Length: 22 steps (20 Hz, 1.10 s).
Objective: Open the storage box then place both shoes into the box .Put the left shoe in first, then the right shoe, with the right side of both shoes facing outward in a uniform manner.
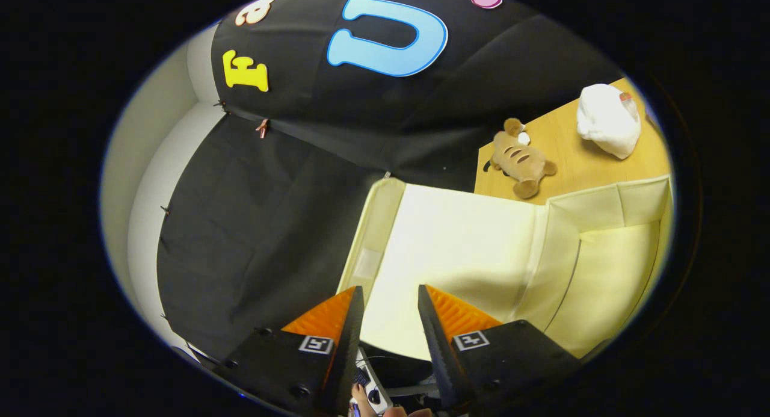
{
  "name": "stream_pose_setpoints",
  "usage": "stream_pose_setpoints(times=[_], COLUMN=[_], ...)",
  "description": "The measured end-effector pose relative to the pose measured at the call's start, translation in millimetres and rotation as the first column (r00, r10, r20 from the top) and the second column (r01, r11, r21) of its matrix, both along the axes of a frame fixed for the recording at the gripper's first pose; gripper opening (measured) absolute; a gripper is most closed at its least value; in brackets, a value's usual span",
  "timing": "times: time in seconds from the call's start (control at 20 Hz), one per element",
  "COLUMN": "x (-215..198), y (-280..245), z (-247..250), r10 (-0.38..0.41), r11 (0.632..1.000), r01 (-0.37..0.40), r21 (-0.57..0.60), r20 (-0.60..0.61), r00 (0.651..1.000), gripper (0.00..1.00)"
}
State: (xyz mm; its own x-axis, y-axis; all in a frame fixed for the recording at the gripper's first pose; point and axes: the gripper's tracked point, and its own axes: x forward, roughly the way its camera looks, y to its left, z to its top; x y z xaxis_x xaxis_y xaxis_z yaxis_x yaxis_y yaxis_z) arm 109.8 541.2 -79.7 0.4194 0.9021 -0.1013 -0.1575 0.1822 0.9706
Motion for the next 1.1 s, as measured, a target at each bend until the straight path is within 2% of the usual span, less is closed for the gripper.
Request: stream_pose_setpoints(times=[0.05, 0.1, 0.45, 0.65, 0.75, 0.85, 1.0, 1.1], x=[-0.2, 1.3, -4.3, -17.5, -25.0, -33.6, -51.5, -70.2], y=[-2.1, -6.9, -63.3, -114.7, -148.9, -184.8, -242.5, -273.1], z=[0.6, 0.5, 3.3, -2.0, -7.9, -21.0, -48.3, -68.0], r10=[-0.006, -0.017, -0.07, -0.106, -0.125, -0.144, -0.156, -0.156], r11=[1.0, 1.0, 0.987, 0.953, 0.917, 0.866, 0.742, 0.676], r01=[0.006, 0.017, 0.092, 0.176, 0.24, 0.305, 0.404, 0.426], r21=[-0.007, -0.018, -0.135, -0.246, -0.318, -0.397, -0.535, -0.602], r20=[0.009, 0.022, 0.158, 0.275, 0.342, 0.387, 0.448, 0.448], r00=[1.0, 1.0, 0.985, 0.956, 0.931, 0.911, 0.88, 0.88], gripper=[0.65, 0.81, 0.82, 0.82, 0.82, 0.82, 0.82, 0.82])
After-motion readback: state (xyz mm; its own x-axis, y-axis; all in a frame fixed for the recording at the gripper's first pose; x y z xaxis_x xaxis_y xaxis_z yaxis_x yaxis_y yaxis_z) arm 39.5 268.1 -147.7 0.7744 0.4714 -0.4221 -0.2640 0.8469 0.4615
